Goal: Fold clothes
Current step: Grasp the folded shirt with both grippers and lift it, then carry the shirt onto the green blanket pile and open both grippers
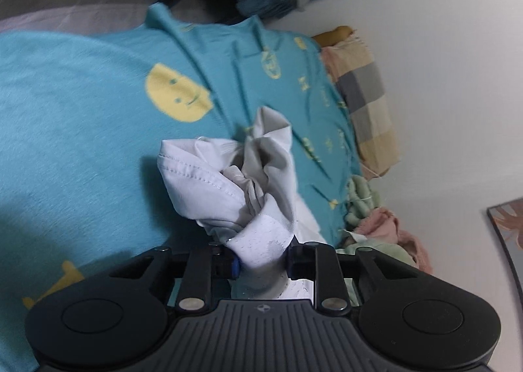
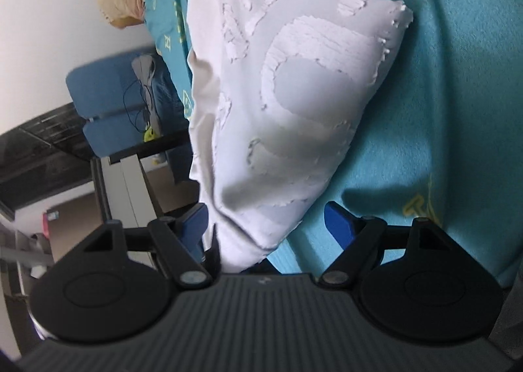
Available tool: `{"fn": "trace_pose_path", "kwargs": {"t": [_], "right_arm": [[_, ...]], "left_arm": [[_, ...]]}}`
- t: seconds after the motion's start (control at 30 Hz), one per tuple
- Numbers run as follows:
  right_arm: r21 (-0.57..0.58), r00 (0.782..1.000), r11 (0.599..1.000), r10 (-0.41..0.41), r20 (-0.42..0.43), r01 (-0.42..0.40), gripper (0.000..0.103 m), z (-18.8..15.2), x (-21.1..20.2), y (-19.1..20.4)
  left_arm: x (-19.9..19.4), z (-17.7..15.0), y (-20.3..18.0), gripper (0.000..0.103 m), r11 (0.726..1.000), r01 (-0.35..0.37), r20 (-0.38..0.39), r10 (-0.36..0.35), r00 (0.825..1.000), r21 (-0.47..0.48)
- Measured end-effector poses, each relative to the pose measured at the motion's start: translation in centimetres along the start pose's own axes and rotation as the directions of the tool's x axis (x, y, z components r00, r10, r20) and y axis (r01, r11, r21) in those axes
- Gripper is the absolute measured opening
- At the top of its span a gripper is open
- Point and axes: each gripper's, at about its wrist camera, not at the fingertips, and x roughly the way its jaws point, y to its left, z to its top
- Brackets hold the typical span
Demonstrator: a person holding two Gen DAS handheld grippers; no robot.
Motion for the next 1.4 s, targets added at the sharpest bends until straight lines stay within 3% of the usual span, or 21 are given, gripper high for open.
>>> {"fn": "trace_pose_path", "kwargs": {"t": [0.1, 0.23, 0.3, 0.37, 0.4, 0.53, 0.73, 0.83, 0.9, 1.03, 1.13, 1.23, 1.3, 1.4], "right_arm": [[-0.021, 0.996, 1.0, -0.017, 0.088, 0.018, 0.08, 0.0, -0.8, 0.3], [-0.055, 0.965, 0.998, -0.015, 0.262, 0.03, 0.08, 0.0, -2.5, 1.0], [-0.075, 0.959, 0.997, 0.01, 0.285, 0.012, 0.065, -0.2, -2.8, 1.4], [-0.125, 0.957, 0.992, 0.027, 0.29, 0.01, 0.03, -0.4, -3.3, 2.0], [-0.148, 0.956, 0.989, 0.045, 0.29, -0.002, 0.027, -0.5, -3.6, 2.3], [-0.21, 0.949, 0.975, 0.13, 0.287, -0.07, 0.021, -0.5, -6.6, 4.6], [-0.331, 0.918, 0.937, 0.224, 0.327, -0.111, 0.02, 3.1, -14.2, 11.8], [-0.409, 0.876, 0.904, 0.291, 0.383, -0.122, 0.02, 5.7, -20.4, 16.5], [-0.467, 0.837, 0.876, 0.345, 0.424, -0.125, 0.02, 7.6, -24.9, 19.7], [-0.564, 0.741, 0.823, 0.415, 0.528, -0.059, 0.02, 10.5, -34.1, 24.8], [-0.596, 0.663, 0.802, 0.42, 0.619, 0.048, 0.021, 11.9, -39.6, 26.7], [-0.572, 0.609, 0.803, 0.371, 0.701, 0.168, 0.021, 13.0, -42.5, 25.6], [-0.53, 0.594, 0.815, 0.312, 0.742, 0.234, 0.021, 14.0, -43.1, 23.4], [-0.432, 0.6, 0.858, 0.196, 0.776, 0.278, 0.021, 15.2, -41.8, 17.8]], "left_arm": [[-0.7, -0.3, -1.1, 0.023, 0.999, 0.031, 0.021, -0.032, 0.999, 0.029], [-2.2, -1.0, -0.9, 0.022, 0.999, 0.042, 0.035, -0.042, 0.999, 0.006], [-3.1, -1.1, -1.0, 0.022, 1.0, 0.03, 0.047, -0.03, 0.998, 0.003], [-4.3, -1.0, -1.3, 0.022, 0.999, 0.031, 0.062, -0.03, 0.998, -0.012], [-4.6, -1.0, -1.9, 0.022, 0.999, 0.037, 0.062, -0.035, 0.997, -0.021], [-5.3, -0.9, -5.7, 0.022, 0.998, 0.056, 0.048, -0.056, 0.997, -0.015], [-2.5, -2.0, -18.4, 0.022, 0.982, 0.168, -0.017, -0.167, 0.986, 0.088], [0.5, -3.7, -26.5, 0.022, 0.956, 0.262, -0.077, -0.253, 0.964, 0.133], [2.9, -5.4, -31.9, 0.022, 0.93, 0.337, -0.131, -0.32, 0.938, 0.143], [8.1, -9.9, -41.0, 0.022, 0.873, 0.467, -0.244, -0.426, 0.871, 0.142], [12.1, -13.9, -45.4, 0.023, 0.846, 0.506, -0.324, -0.437, 0.839, 0.167], [16.5, -18.5, -46.6, 0.023, 0.827, 0.505, -0.397, -0.39, 0.831, 0.246], [20.2, -20.5, -44.9, 0.024, 0.83, 0.476, -0.451, -0.32, 0.833, 0.292], [22.9, -23.3, -39.9, 0.024, 0.838, 0.413, -0.517, -0.192, 0.834, 0.355]]}}
